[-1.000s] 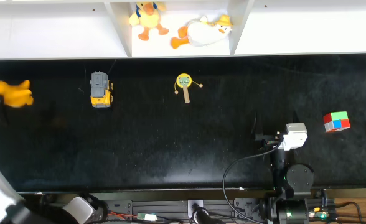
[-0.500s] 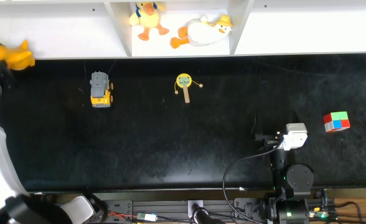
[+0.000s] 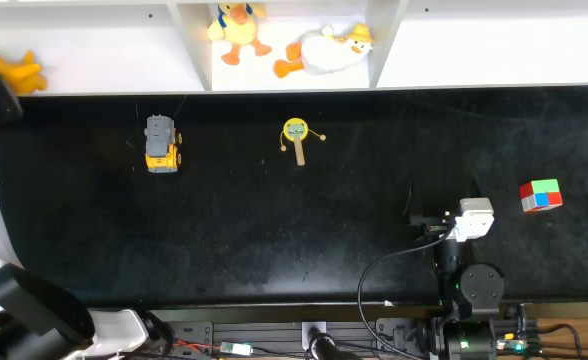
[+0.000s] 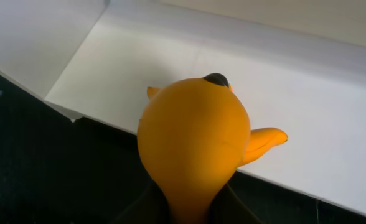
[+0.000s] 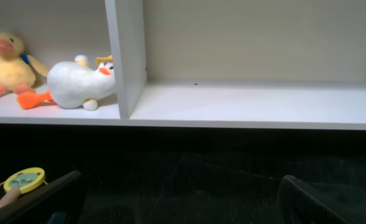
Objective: Store Toys
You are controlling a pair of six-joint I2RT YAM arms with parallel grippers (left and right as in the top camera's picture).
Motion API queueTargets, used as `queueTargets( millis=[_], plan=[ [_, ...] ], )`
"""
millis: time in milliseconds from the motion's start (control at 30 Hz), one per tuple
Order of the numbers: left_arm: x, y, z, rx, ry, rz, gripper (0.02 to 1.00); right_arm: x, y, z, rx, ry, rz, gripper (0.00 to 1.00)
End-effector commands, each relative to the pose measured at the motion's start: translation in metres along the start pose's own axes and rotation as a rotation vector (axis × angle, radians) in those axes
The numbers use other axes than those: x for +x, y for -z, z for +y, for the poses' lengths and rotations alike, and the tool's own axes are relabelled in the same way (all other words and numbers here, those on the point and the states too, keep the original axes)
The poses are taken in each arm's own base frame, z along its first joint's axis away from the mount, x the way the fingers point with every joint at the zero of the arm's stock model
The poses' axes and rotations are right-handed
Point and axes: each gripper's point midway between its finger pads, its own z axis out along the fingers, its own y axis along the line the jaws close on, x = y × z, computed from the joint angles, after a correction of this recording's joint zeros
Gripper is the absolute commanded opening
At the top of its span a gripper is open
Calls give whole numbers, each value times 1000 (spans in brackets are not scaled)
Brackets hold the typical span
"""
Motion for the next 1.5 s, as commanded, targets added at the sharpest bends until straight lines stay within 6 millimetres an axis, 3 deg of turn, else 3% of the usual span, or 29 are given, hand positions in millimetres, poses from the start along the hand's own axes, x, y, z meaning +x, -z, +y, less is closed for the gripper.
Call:
queueTargets(
  millis=[33, 500, 1000, 1500],
  plan=[
    [-11, -10, 3, -16, 7, -6, 169, 3, 0, 1, -5, -7, 0, 996],
    [-11, -33, -19, 23, -21, -11, 185, 3, 0, 1, -5, -7, 0, 993],
    [-13, -36, -20, 24, -26, -24, 224, 3, 0, 1, -5, -7, 0, 996],
    [-15, -44, -36, 41, -49, -32, 229, 3, 0, 1, -5, -7, 0, 996]
  ],
)
